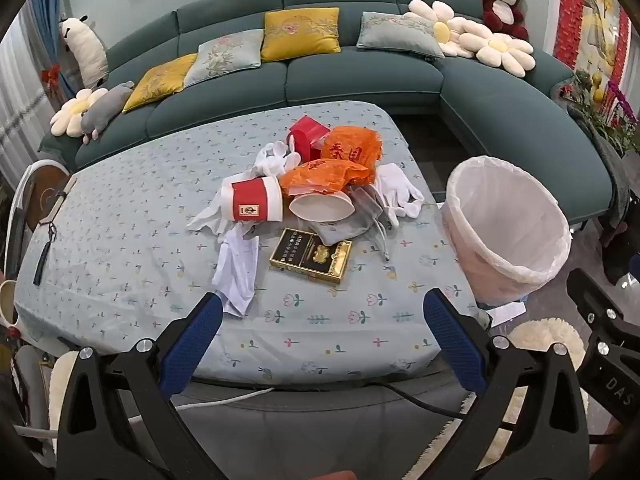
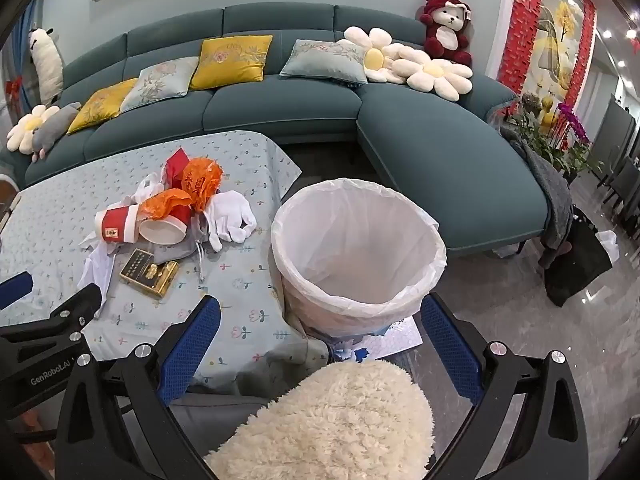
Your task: Collect trash
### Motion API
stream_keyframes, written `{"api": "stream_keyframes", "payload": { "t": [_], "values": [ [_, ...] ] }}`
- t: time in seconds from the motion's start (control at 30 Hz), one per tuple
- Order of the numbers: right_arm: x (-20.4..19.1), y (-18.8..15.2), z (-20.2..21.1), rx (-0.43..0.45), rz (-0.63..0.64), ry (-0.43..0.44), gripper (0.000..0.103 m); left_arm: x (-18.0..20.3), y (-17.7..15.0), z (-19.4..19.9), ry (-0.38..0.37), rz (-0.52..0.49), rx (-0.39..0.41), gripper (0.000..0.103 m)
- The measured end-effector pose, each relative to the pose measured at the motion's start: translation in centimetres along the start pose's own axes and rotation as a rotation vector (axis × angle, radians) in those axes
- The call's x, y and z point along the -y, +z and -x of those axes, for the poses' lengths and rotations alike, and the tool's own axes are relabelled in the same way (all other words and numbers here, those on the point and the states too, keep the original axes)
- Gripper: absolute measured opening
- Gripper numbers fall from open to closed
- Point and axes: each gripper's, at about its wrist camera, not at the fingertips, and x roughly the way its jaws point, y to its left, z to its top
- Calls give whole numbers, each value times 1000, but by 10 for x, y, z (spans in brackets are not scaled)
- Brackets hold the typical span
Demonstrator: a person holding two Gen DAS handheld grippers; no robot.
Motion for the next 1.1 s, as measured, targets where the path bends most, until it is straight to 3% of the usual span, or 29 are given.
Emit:
{"api": "stream_keyframes", "payload": {
  "t": [1.1],
  "values": [
    [4,-4,-1,-6,3,5,96,9,-4,-1,-3,-15,-59,96]
  ]
}}
